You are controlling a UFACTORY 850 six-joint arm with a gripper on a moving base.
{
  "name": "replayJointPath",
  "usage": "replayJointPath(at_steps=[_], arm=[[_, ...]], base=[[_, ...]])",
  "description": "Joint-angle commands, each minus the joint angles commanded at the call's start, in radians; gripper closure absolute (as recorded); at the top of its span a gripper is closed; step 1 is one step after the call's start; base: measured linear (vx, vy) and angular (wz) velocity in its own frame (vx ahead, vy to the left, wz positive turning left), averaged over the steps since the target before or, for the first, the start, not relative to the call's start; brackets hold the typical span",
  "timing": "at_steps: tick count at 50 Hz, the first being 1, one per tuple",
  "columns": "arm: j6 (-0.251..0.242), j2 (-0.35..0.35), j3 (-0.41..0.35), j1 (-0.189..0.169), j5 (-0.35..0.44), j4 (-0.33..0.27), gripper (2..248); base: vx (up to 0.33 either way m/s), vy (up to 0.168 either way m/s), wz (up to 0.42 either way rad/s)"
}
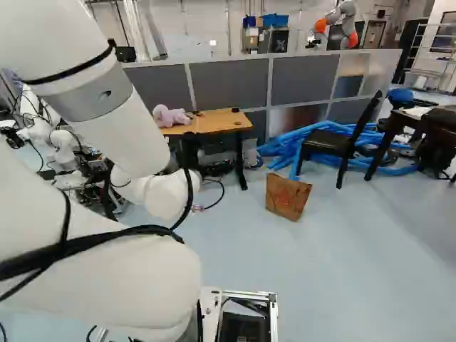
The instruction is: Pick up the bag on the ground and place it on the table
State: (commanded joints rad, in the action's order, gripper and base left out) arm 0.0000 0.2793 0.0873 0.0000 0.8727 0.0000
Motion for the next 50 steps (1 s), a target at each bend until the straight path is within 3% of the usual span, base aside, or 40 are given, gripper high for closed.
replayJointPath(at_steps=[33, 50], arm=[[0.000, 0.000, 0.000, 0.000, 0.000, 0.000, 3], [0.000, 0.000, 0.000, 0.000, 0.000, 0.000, 3]], base=[[0.094, -0.002, -0.036], [0.114, -0.034, -0.186]])
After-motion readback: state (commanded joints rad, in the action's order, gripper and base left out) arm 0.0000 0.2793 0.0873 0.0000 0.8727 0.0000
